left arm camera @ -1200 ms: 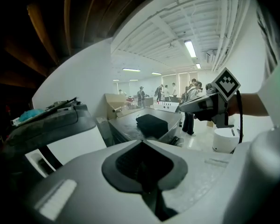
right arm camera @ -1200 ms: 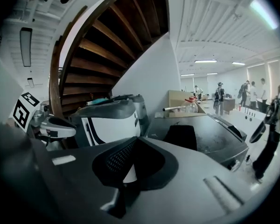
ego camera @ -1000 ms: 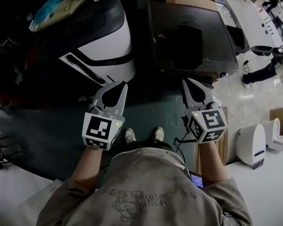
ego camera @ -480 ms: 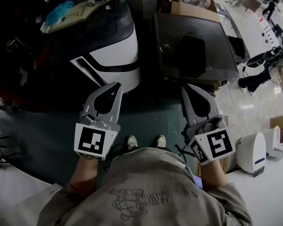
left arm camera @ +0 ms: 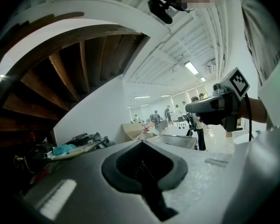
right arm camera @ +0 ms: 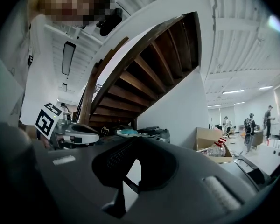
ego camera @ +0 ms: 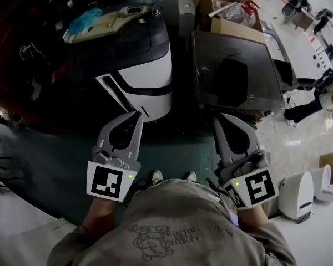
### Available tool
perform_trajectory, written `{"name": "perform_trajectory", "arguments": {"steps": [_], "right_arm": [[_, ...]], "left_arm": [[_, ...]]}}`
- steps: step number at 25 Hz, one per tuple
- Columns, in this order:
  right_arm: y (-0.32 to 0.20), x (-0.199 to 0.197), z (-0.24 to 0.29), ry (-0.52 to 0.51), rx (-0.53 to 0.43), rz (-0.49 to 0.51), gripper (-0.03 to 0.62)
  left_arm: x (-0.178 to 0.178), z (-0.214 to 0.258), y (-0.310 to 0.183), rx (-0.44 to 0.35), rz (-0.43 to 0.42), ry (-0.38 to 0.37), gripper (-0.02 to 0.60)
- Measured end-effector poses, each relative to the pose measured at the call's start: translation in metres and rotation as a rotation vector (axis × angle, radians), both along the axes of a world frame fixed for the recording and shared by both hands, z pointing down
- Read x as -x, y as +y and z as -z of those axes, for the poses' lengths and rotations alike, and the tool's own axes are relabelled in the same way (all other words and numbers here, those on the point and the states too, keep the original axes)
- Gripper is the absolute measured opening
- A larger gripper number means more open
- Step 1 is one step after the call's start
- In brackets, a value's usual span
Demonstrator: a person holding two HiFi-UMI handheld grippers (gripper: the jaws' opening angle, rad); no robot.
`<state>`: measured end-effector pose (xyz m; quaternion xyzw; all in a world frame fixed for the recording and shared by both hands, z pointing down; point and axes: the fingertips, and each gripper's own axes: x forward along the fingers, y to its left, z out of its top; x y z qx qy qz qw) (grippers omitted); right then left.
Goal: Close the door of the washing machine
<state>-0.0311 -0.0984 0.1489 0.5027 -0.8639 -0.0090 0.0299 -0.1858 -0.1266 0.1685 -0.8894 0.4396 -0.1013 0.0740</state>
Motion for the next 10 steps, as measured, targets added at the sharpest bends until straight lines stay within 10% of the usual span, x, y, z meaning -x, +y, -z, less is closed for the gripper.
{"name": "perform_trajectory", "arguments": {"steps": [10], "right_arm": [[0.0018, 0.0079, 0.0062, 0.047, -0.024, 0.021, 0.028]], "left_arm": [[0.0033, 0.0039, 0.0052, -0.004, 0.000, -0.012, 0.000]]}}
